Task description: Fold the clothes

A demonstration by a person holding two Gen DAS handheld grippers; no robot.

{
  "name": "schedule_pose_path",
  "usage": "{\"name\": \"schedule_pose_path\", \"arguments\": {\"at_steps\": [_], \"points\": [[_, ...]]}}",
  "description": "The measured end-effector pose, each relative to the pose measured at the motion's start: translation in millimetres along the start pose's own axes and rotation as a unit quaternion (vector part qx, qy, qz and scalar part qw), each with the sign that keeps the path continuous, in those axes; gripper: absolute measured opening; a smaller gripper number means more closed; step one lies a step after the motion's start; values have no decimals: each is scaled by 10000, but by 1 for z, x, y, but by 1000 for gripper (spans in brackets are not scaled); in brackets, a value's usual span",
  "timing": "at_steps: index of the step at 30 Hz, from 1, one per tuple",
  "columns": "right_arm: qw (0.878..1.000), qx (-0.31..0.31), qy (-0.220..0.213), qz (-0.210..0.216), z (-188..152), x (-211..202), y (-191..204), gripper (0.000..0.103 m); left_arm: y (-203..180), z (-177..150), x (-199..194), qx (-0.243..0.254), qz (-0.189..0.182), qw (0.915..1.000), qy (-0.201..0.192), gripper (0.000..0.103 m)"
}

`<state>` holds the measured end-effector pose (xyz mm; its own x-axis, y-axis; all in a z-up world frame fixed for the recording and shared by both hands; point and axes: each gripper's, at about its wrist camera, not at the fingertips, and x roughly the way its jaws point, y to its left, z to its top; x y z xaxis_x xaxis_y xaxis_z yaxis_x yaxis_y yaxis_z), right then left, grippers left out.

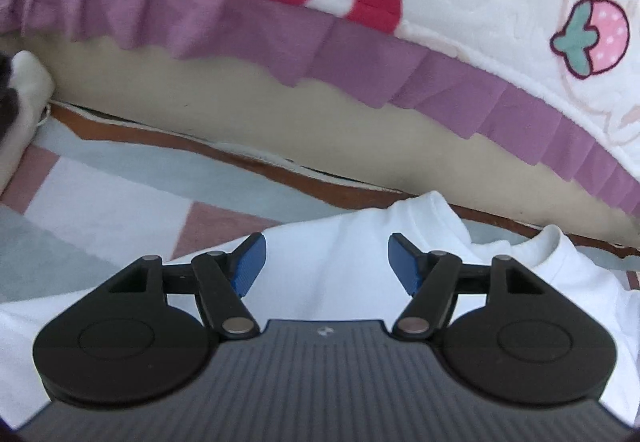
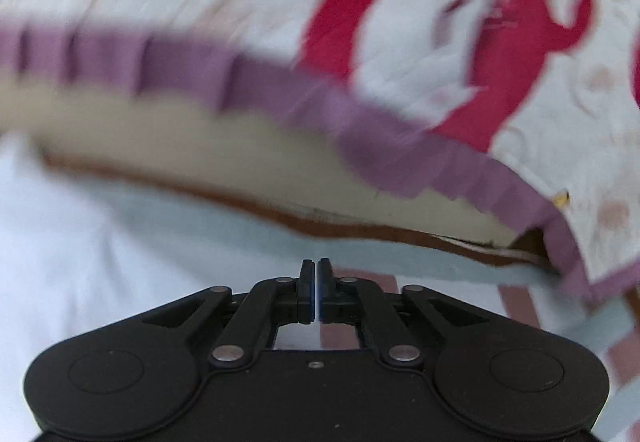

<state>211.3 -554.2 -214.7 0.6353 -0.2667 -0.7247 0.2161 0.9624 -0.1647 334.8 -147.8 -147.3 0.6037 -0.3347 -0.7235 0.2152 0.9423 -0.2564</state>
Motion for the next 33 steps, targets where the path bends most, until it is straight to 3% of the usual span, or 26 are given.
{"name": "schedule_pose_path", "arguments": {"at_steps": [2, 3, 7, 10, 12, 14, 15, 17, 18, 19, 22, 25, 27, 29, 31, 33], "points": [[9995, 51, 9, 307, 9, 2, 13, 32, 5, 0, -10, 120, 126, 9998, -48, 67], [9989, 76, 13, 460, 14, 2, 20, 48, 8, 0, -13, 185, 197, 9996, -73, 67], [9941, 178, 31, 1072, 32, 6, 46, 48, 26, -7, -13, 232, 310, 9992, 117, 67], [9879, 253, 44, 1528, 45, 8, 65, 52, 38, -21, -9, 154, 124, 9992, 341, 67], [9892, 176, 186, 1440, 47, 20, 84, 58, 47, -31, -2, 204, 206, 9988, 385, 67], [9927, 153, 220, 1175, 45, 32, 97, 62, 53, -36, -1, 405, 590, 9973, 190, 67], [9936, 219, 145, 1098, 45, 33, 100, 69, 56, -37, -3, 517, 857, 9949, 91, 67], [9949, 349, -5, 942, 45, 36, 106, 67, 68, -38, -6, 613, 1413, 9880, -49, 66], [9952, 340, -92, 917, 44, 35, 108, 55, 74, -38, -7, 649, 1692, 9834, -113, 66], [9952, 303, -184, 913, 42, 34, 110, 49, 82, -39, -8, 637, 1877, 9800, -199, 66], [9978, 34, -283, 594, 42, 30, 123, 49, 99, -36, -12, 604, 2144, 9745, -273, 67], [9984, 465, -329, 69, 41, 15, 128, 50, 99, -31, -26, 518, 2070, 9769, -153, 64], [9958, 689, -599, -103, 38, -8, 139, 54, 95, -33, -45, 374, 1677, 9850, -132, 65], [9954, 511, -734, 330, 34, -27, 159, 60, 92, -39, -63, 160, 1303, 9911, -232, 67], [9938, 74, -562, 958, 29, -40, 190, 61, 90, -50, -83, -61, 1049, 9935, -442, 67], [9864, -364, -411, 1550, 20, -57, 224, 62, 87, -62, -98, -42, 1086, 9931, -446, 67]]}}
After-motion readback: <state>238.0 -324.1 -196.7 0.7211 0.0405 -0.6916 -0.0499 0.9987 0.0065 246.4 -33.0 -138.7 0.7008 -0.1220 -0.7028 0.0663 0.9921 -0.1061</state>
